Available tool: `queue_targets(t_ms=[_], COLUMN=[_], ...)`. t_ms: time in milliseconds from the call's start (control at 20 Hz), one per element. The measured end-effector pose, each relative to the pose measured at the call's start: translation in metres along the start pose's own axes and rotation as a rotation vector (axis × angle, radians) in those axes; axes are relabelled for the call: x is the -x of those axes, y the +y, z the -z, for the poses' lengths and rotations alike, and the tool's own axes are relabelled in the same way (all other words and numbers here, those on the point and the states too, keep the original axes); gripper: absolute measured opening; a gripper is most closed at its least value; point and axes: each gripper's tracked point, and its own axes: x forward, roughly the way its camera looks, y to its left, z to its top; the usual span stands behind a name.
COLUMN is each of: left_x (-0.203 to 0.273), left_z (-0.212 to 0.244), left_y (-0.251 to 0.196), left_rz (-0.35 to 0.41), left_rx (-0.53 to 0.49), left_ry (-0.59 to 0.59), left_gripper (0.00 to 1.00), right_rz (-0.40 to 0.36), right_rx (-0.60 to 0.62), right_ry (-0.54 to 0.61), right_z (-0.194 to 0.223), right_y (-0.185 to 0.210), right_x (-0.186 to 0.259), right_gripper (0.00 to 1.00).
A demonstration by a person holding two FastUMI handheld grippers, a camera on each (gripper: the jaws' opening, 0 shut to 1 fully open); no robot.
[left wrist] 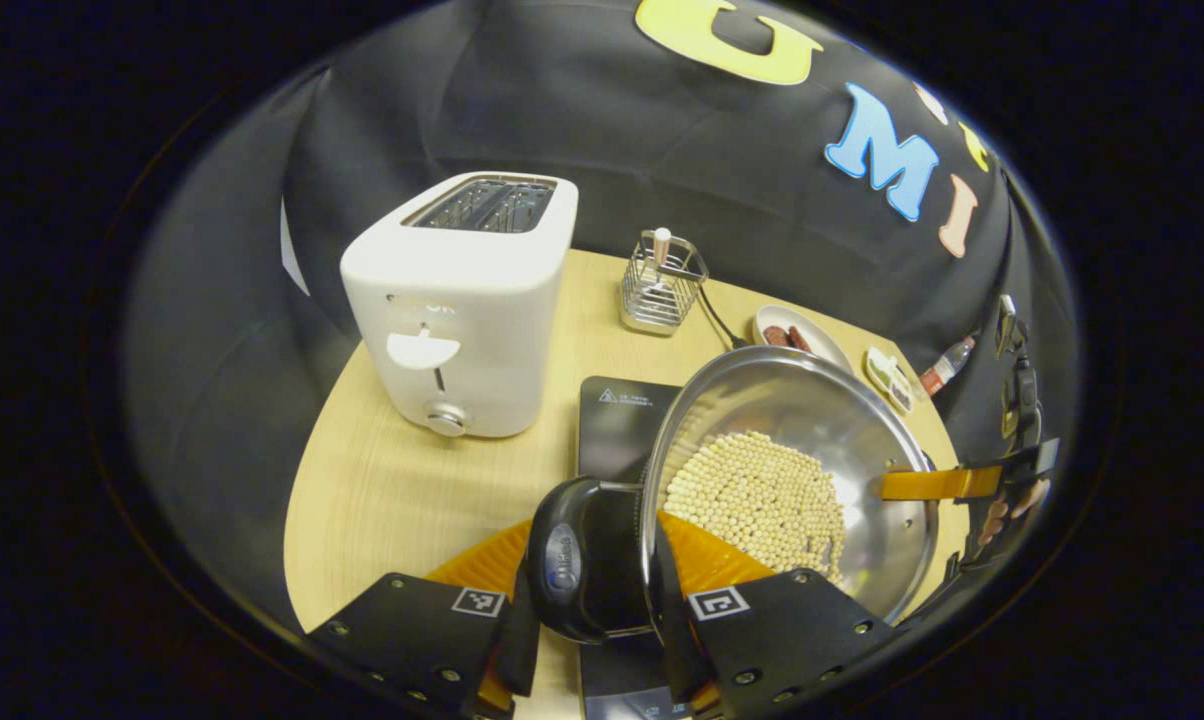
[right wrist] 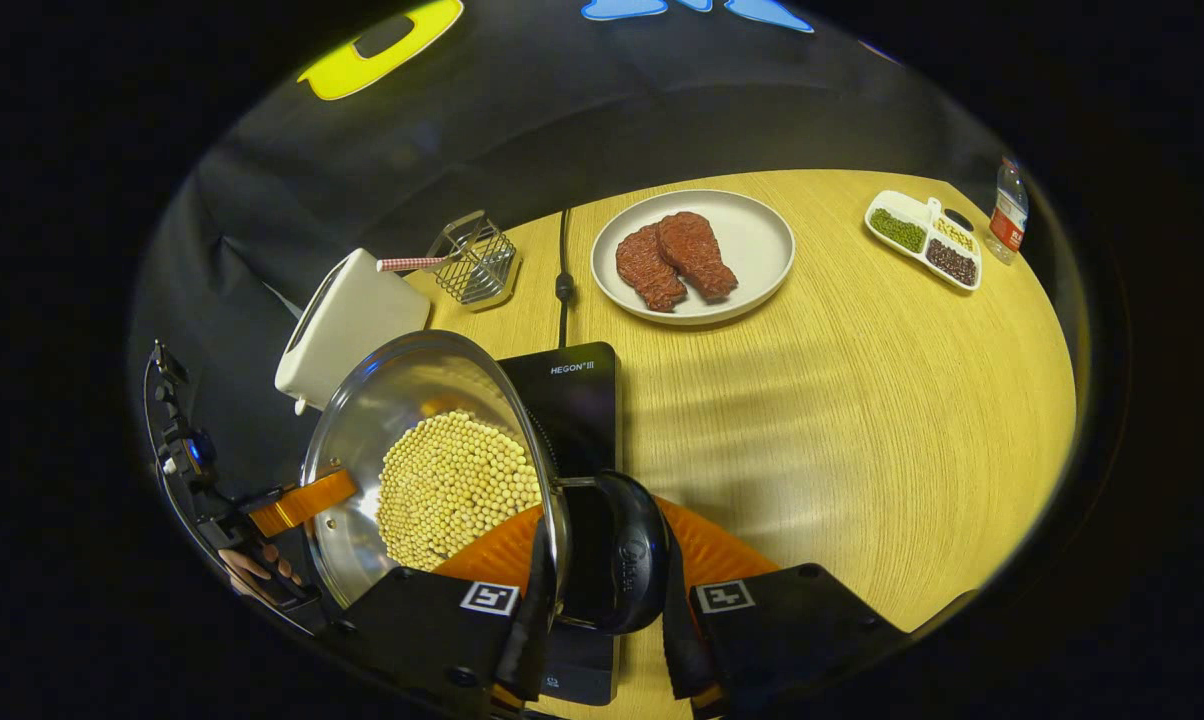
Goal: First push the handle of the pot to place it horizontally, then grasp the pot with both hands and set it on the induction cooktop.
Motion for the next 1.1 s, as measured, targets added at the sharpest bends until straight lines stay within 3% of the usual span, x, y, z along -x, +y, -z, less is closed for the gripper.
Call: queue_targets(t_ms=[300,350,400,450,550,600,650,700,750,850,1100], left_x=[-0.001,-0.001,-0.002,-0.001,-0.001,0.002,0.004,0.008,0.012,0.024,0.066], left_z=[0.001,0.002,0.003,0.001,-0.002,-0.002,-0.002,-0.002,-0.005,-0.013,-0.029], left_y=[0.002,0.002,0.002,0.004,0.007,0.009,0.012,0.014,0.013,0.013,0.006], left_rz=[-0.005,-0.008,-0.012,-0.022,-0.061,-0.083,-0.115,-0.131,-0.133,-0.144,-0.196], left_rx=[0.007,0.007,0.007,-0.001,-0.051,-0.081,-0.108,-0.129,-0.138,-0.139,-0.165], left_ry=[-0.006,-0.004,-0.003,-0.001,-0.010,-0.010,-0.006,-0.004,-0.012,-0.045,-0.113], left_gripper=[0.53,0.51,0.58,0.55,0.65,0.62,0.59,0.72,0.78,0.82,0.80], right_rz=[-0.004,-0.004,-0.003,-0.003,-0.015,-0.019,-0.020,-0.018,-0.015,-0.004,0.014], right_rx=[0.002,0.002,0.001,-0.001,-0.010,-0.016,-0.019,-0.018,-0.015,-0.011,0.047], right_ry=[0.000,0.001,0.003,0.006,0.009,0.005,-0.004,-0.015,-0.026,-0.040,-0.103], right_z=[0.000,0.000,0.000,0.000,-0.001,-0.002,-0.005,-0.008,-0.012,-0.014,-0.016], right_y=[0.000,-0.001,-0.001,-0.001,0.003,0.003,0.003,0.002,-0.001,-0.006,-0.021], right_x=[0.000,0.000,0.000,0.001,0.002,0.002,0.006,0.008,0.011,0.019,0.056], right_gripper=[0.49,0.54,0.51,0.52,0.54,0.59,0.58,0.65,0.74,0.94,0.99])
